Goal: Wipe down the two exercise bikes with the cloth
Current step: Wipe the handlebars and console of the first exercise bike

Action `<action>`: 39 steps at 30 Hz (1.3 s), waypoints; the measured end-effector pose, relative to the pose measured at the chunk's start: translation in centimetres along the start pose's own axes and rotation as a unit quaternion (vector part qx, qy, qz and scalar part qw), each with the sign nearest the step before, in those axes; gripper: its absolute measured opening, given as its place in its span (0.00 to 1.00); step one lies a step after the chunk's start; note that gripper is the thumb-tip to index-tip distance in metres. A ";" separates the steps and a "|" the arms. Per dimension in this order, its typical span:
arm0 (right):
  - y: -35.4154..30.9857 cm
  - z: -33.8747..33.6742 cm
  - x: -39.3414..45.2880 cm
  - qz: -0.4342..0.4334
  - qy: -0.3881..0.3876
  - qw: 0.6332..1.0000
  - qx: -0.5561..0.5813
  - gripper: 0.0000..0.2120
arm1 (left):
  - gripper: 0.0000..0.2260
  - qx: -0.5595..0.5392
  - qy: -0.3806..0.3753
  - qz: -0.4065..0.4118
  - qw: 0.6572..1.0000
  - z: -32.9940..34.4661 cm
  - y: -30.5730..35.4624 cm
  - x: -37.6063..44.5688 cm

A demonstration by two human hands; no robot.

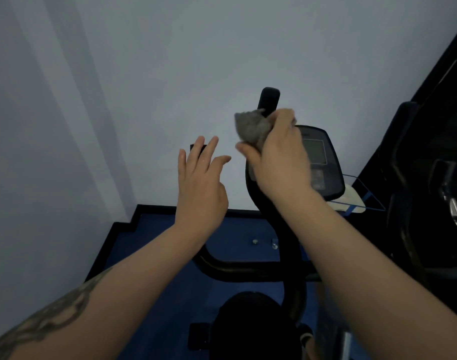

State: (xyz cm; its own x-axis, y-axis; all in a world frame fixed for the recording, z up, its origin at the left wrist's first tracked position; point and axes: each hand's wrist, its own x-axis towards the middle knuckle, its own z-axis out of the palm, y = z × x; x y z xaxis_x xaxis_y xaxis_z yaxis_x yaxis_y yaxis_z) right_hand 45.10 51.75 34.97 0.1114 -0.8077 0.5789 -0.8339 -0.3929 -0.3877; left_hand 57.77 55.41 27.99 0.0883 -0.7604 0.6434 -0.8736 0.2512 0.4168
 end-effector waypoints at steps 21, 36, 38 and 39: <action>0.2 0.0 3.0 -0.102 -0.155 0.977 -0.105 0.12 | 0.25 -0.011 0.002 0.003 1.000 -0.3 0.0 0.1; 3.3 1.2 -0.5 -0.065 -0.179 0.957 0.218 0.08 | 0.25 -0.029 0.011 -0.004 1.000 -0.2 -0.1 0.0; 4.7 0.1 -2.1 -0.090 -0.247 0.937 0.228 0.07 | 0.24 -0.026 0.011 -0.005 1.000 -0.2 -0.2 0.0; 5.3 -0.7 -2.2 -0.107 -0.299 0.921 0.227 0.06 | 0.24 -0.024 0.011 -0.006 1.000 -0.2 -0.2 0.0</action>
State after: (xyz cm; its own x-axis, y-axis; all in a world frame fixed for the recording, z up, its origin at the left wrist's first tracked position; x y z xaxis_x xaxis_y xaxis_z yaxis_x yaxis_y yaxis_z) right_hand 40.07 51.74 32.16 0.6379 -0.7349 0.2302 -0.4613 -0.6040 -0.6499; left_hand 58.07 55.49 28.02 0.1093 -0.7503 0.6520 -0.8485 0.2712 0.4544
